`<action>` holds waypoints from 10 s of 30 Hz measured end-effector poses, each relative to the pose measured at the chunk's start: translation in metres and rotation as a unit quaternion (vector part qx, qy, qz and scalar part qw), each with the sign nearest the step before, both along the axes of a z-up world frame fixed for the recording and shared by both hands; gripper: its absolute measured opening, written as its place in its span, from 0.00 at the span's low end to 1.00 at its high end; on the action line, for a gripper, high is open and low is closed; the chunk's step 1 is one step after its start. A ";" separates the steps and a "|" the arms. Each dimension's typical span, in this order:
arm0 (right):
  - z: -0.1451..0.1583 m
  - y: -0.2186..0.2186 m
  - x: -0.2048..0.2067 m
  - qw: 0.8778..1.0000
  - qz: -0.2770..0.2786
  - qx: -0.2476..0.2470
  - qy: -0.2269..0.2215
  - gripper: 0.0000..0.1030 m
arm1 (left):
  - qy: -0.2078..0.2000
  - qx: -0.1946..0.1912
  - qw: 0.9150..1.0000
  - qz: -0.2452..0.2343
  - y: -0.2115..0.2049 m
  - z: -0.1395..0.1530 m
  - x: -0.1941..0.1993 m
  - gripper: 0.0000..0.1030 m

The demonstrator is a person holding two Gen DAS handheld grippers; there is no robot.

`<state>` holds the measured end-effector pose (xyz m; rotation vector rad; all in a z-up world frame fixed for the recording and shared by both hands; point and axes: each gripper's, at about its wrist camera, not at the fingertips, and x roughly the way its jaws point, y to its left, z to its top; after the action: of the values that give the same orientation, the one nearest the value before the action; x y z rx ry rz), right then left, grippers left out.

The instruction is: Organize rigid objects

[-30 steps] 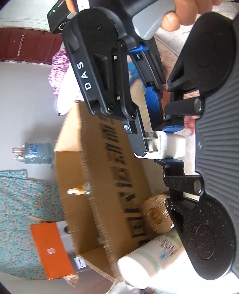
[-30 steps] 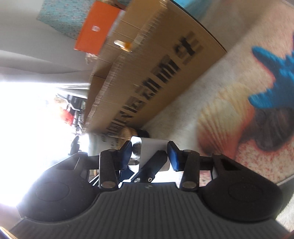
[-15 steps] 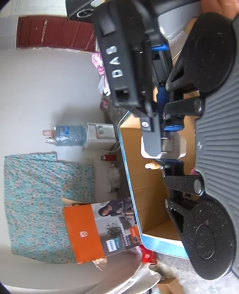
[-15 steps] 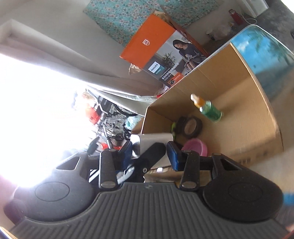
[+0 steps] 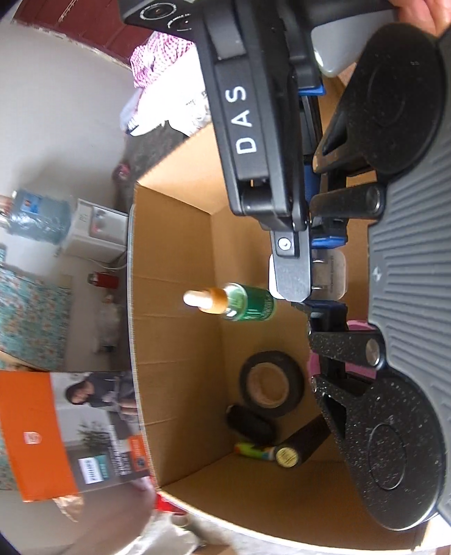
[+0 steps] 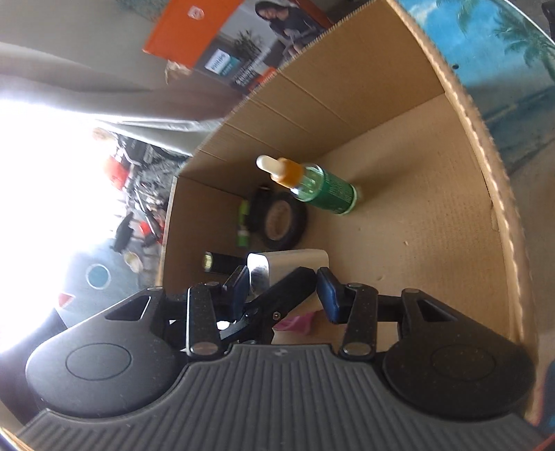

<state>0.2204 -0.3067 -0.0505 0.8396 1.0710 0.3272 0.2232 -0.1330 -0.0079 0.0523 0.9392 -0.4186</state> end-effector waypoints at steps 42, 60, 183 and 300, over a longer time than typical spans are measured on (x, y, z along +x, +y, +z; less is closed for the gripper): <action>0.085 0.022 -0.248 0.935 -0.095 -0.218 -0.264 0.99 | -0.154 -0.014 0.986 -0.060 0.062 0.025 -0.187 0.96; 0.086 0.055 -0.269 0.844 -0.128 -0.438 -0.282 0.99 | -0.172 -0.020 0.984 -0.042 0.068 0.005 -0.209 1.00; 0.038 0.067 -0.170 0.925 0.028 -0.325 -0.193 0.99 | -0.140 0.000 0.986 -0.094 0.020 -0.072 -0.163 0.75; 0.087 0.059 -0.208 0.955 -0.003 -0.149 -0.256 0.76 | -0.123 -0.004 0.992 0.017 0.099 0.019 -0.177 0.84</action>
<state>0.0124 -0.2475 0.0367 0.4488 0.6095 0.3446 0.0463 -0.0337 0.0107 0.0794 0.6939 -0.3753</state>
